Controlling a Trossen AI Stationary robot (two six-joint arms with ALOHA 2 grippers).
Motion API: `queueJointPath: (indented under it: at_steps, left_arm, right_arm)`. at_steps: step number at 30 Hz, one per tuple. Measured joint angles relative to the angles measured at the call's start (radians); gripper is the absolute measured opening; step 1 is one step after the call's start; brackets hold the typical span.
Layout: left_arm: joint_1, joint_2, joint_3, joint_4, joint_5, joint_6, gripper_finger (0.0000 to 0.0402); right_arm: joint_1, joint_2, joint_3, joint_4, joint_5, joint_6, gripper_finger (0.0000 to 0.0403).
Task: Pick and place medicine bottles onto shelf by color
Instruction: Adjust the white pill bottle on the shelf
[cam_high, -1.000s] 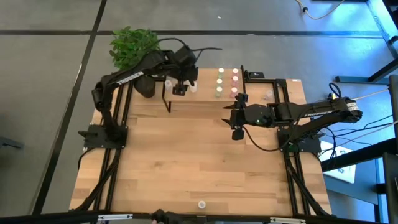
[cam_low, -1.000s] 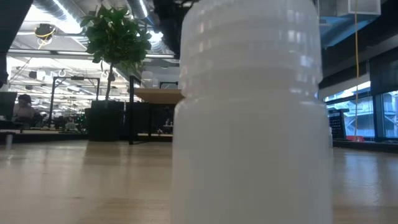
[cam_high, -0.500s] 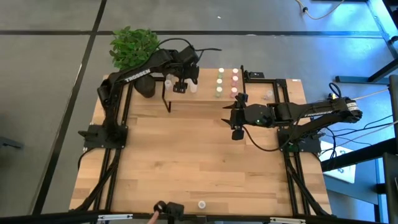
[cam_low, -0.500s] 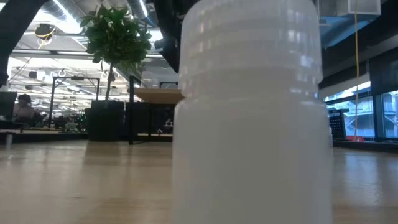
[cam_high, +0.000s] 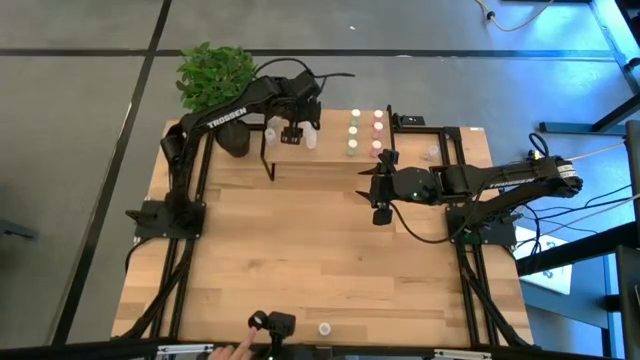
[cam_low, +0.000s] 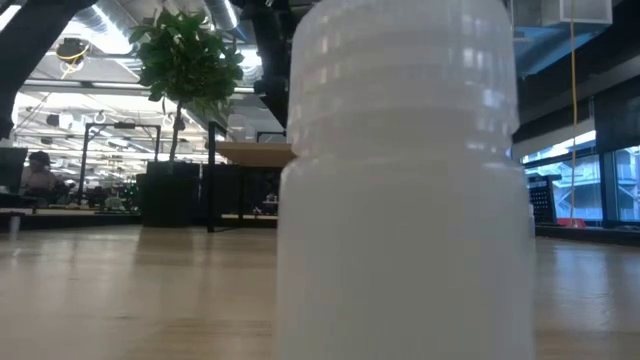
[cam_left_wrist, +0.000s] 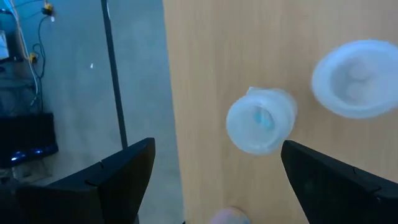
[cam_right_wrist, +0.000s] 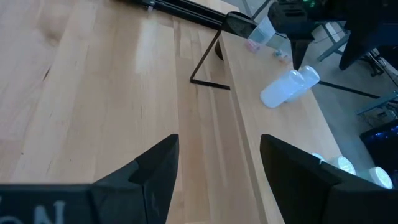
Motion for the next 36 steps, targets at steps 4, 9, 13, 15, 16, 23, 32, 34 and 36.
queueJointPath:
  at_steps: [4, 9, 13, 15, 16, 23, 32, 34, 36]
  left_arm:
    - [0.008, 0.005, 0.0, 0.027, 0.002, 0.001, 0.0344]
    - [0.007, 0.003, 0.0, 0.082, 0.003, 0.003, 0.0344]
    - [0.007, 0.003, 0.0, 0.095, 0.003, 0.022, 0.0344]
    - [0.007, 0.003, 0.0, 0.095, 0.003, 0.022, 0.0344]
    - [0.007, 0.003, 0.0, 0.095, 0.003, 0.022, 0.0344]
    - [0.007, 0.003, 0.0, 0.095, 0.003, 0.027, 0.0344]
    - [0.025, 0.003, 0.0, 0.109, 0.009, 0.027, 0.0344]
    - [0.027, 0.003, 0.0, 0.131, 0.009, 0.027, 0.0344]
    - [0.027, 0.003, 0.0, 0.139, 0.01, 0.027, 0.0344]
  right_arm:
    - [0.0, 0.0, 0.0, 0.0, 0.0, 0.0, 0.0227]
    - [-0.001, 0.0, 0.0, 0.0, 0.0, 0.0, 0.0227]
    - [-0.001, 0.0, 0.0, 0.0, 0.0, 0.0, 0.0227]
    - [-0.001, 0.0, 0.0, 0.0, 0.0, 0.0, 0.0227]
    - [-0.001, 0.0, 0.0, 0.0, 0.0, 0.0, 0.0227]
    - [-0.001, 0.0, 0.0, 0.0, 0.0, 0.0, 0.0227]
    - [-0.001, 0.0, 0.0, 0.0, 0.0, 0.0, 0.0227]
    - [-0.001, 0.0, 0.0, 0.0, 0.0, 0.0, 0.0227]
    - [-0.001, 0.0, 0.0, 0.0, 0.0, 0.0, 0.0227]
